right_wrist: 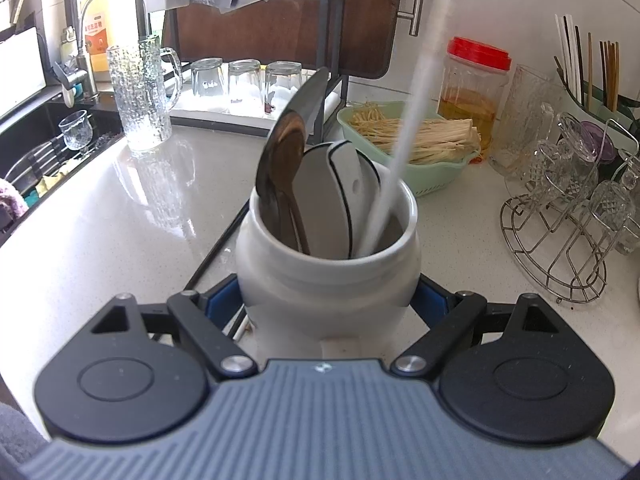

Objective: Organize utensils
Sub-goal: 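Open the left gripper to release the white chopstick in the mug, then move the left gripper back down to the black chopsticks on the counter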

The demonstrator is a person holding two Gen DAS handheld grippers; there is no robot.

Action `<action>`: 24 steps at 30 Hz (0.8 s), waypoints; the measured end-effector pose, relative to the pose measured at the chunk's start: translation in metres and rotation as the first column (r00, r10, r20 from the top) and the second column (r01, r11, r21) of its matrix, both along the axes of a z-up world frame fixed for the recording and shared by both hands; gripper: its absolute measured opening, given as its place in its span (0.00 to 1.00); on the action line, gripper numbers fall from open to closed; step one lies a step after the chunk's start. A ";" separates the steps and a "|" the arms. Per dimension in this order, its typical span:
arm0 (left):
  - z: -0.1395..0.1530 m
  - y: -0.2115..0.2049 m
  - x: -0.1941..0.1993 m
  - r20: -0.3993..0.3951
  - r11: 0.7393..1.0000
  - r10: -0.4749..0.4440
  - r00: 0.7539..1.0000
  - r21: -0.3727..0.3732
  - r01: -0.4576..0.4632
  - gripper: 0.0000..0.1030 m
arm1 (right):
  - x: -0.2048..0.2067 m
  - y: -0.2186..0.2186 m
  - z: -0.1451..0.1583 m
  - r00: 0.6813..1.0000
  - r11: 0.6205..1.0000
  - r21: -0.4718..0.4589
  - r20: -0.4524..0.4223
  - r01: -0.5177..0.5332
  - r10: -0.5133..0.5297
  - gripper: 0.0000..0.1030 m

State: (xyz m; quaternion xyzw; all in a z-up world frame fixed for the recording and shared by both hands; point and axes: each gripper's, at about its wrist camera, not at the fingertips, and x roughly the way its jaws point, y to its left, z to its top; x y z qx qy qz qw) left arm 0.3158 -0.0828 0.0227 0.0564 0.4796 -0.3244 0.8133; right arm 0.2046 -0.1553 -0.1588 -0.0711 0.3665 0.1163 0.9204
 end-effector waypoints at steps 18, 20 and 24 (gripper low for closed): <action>-0.016 0.071 -0.012 0.099 0.973 0.205 0.974 -0.131 -0.192 0.42 | 0.000 0.003 0.000 0.998 0.998 -0.001 -0.009 0.062 -0.062 0.88; -0.023 0.081 -0.012 0.095 0.964 0.239 0.966 -0.140 -0.225 0.42 | 0.000 0.003 0.000 0.998 0.998 0.000 -0.012 0.068 -0.068 0.88; -0.039 0.101 -0.009 0.094 0.949 0.298 0.950 -0.133 -0.285 0.42 | 0.001 0.004 0.000 0.997 0.997 0.001 -0.013 0.078 -0.078 0.88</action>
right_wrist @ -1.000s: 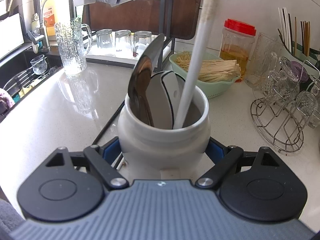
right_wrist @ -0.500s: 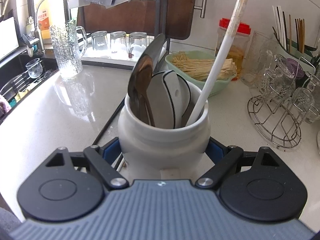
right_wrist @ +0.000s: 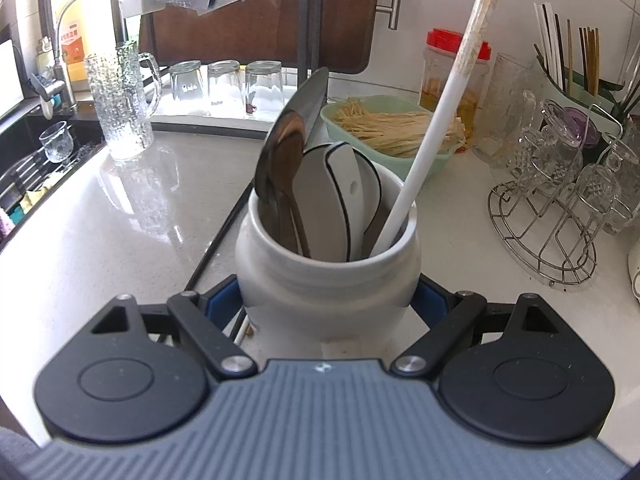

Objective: Organize utensils
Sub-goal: 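Move the left gripper back down to the black chopsticks on the counter, then close the left gripper on one black chopstick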

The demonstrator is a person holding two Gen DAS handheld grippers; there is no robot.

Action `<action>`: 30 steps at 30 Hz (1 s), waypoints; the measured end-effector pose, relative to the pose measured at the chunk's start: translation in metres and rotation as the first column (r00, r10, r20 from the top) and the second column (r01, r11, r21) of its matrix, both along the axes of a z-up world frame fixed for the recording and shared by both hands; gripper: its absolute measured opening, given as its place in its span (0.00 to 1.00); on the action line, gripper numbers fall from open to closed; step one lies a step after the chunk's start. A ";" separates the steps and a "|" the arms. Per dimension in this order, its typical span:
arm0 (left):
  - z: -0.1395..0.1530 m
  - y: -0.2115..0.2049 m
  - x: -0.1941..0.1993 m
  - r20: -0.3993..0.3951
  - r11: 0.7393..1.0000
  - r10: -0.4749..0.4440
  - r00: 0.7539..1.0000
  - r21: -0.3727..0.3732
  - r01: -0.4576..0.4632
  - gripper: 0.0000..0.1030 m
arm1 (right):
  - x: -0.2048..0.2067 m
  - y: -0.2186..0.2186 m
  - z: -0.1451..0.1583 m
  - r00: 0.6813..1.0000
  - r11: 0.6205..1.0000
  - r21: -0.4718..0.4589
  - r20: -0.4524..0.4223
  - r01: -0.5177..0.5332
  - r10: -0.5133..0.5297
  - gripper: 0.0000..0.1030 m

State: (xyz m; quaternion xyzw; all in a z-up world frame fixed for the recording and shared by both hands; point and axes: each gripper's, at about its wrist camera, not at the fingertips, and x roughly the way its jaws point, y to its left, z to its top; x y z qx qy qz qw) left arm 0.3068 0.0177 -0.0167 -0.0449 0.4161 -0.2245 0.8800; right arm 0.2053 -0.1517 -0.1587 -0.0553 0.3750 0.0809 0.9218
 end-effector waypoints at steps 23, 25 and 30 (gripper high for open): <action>-0.162 0.030 0.061 -0.146 0.992 0.114 0.983 0.069 -0.105 0.42 | 0.004 0.004 0.002 0.997 0.998 -0.013 -0.043 0.059 -0.059 0.88; -0.169 0.025 0.070 -0.142 0.992 0.100 0.985 0.086 -0.088 0.41 | 0.003 0.005 0.002 0.997 0.998 -0.014 -0.043 0.069 -0.069 0.88; -0.183 0.008 0.092 -0.119 0.993 0.060 0.991 0.113 -0.046 0.41 | 0.003 0.005 0.002 0.996 0.997 -0.012 -0.041 0.075 -0.076 0.88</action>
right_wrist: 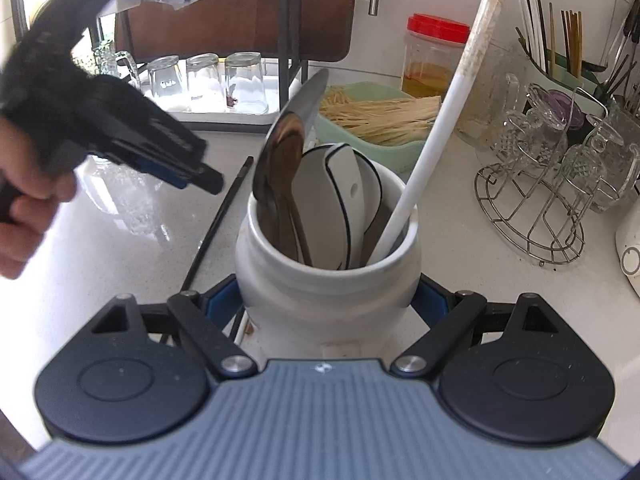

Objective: Organize utensils
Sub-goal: 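Close the left gripper on one black chopstick, then lift the black chopstick with the left gripper and carry it over the mug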

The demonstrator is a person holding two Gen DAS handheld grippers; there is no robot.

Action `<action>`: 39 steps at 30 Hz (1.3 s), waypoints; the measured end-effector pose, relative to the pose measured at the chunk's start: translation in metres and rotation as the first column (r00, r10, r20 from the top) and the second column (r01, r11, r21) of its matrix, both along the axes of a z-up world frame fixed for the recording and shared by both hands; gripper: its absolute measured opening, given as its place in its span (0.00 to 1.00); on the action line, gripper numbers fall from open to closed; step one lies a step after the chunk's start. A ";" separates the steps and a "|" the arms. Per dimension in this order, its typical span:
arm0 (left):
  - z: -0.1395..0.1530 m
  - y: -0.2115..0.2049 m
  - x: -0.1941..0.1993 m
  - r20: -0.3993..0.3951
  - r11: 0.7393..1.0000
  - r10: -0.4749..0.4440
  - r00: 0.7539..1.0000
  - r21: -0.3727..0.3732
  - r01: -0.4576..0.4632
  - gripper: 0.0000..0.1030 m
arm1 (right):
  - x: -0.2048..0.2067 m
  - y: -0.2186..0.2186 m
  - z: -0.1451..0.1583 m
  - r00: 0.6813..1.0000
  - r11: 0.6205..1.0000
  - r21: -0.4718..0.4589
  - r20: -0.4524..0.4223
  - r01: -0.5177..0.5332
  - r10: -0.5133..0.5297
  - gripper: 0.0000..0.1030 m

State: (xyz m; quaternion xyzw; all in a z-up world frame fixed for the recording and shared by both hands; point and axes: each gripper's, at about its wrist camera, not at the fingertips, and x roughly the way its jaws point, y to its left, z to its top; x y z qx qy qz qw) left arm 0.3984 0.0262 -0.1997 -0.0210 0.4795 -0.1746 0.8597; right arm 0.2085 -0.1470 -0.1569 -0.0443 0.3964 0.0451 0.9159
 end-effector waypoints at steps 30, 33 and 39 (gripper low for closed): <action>-0.017 -0.041 0.048 -0.020 0.990 -0.050 0.999 0.133 0.052 0.06 | 0.011 0.002 -0.001 1.000 1.000 -0.012 -0.015 -0.010 0.010 0.89; -0.003 -0.041 0.036 0.002 0.990 -0.057 0.998 0.127 0.056 0.06 | 0.015 0.001 -0.001 1.000 1.000 -0.012 -0.022 -0.018 0.018 0.89; 0.041 -0.036 0.009 0.048 0.995 -0.052 0.997 0.088 0.048 0.06 | 0.021 0.000 -0.001 0.999 0.999 -0.011 -0.029 -0.040 0.039 0.89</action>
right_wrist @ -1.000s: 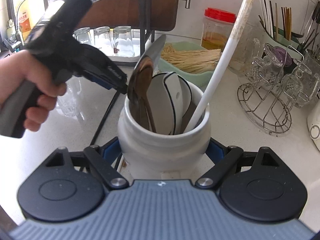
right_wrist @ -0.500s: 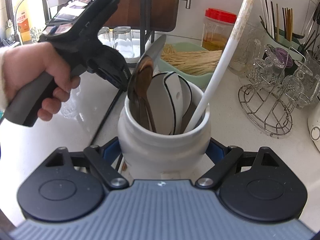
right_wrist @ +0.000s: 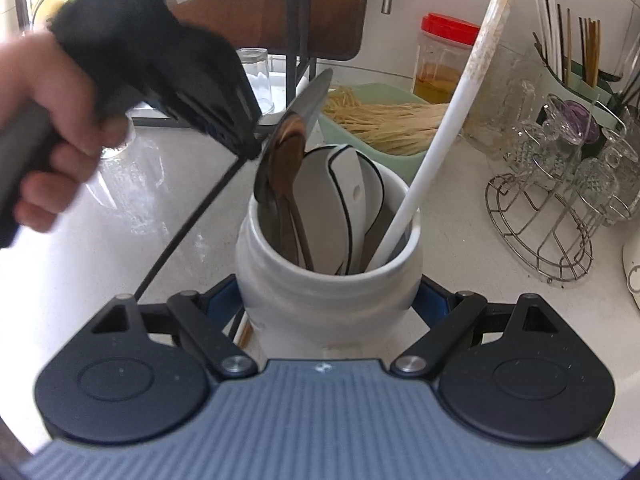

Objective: Organize utensils
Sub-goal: 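Lift the black chopstick with the left gripper and carry it over the mug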

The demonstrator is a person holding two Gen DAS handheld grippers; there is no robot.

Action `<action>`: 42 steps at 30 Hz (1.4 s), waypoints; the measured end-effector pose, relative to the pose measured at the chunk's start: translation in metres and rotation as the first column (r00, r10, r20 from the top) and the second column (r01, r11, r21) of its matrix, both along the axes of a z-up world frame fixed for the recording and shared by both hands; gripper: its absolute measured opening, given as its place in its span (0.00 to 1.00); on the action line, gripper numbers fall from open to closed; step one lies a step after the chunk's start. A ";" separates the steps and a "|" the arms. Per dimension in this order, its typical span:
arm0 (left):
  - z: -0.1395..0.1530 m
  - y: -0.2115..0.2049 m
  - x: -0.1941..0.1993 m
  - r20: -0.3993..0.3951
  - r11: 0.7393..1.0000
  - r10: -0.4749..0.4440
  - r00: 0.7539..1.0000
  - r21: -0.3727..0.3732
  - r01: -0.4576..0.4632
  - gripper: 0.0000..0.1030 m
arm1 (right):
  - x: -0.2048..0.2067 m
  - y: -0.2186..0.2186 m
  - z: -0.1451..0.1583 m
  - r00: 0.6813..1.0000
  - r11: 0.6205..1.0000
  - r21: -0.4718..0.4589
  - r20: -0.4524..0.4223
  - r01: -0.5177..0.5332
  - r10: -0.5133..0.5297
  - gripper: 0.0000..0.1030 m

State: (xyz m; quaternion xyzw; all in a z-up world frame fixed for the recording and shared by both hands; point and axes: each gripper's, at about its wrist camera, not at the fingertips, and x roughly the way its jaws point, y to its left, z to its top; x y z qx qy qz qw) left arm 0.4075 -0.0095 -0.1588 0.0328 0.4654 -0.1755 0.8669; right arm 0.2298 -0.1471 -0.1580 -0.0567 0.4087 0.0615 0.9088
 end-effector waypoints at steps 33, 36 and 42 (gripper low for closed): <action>0.169 0.021 -0.124 0.236 0.975 0.041 0.971 -0.222 0.013 0.06 | -0.001 -0.005 -0.001 0.995 0.996 0.009 0.023 -0.094 0.094 0.88; 0.180 0.022 -0.123 0.263 0.973 0.038 0.964 -0.227 0.024 0.06 | -0.004 -0.005 -0.001 0.995 0.995 0.012 0.026 -0.099 0.098 0.88; 0.204 0.017 -0.123 0.326 0.968 0.032 0.945 -0.246 0.052 0.06 | -0.008 -0.004 0.000 0.993 0.994 0.014 0.029 -0.112 0.112 0.88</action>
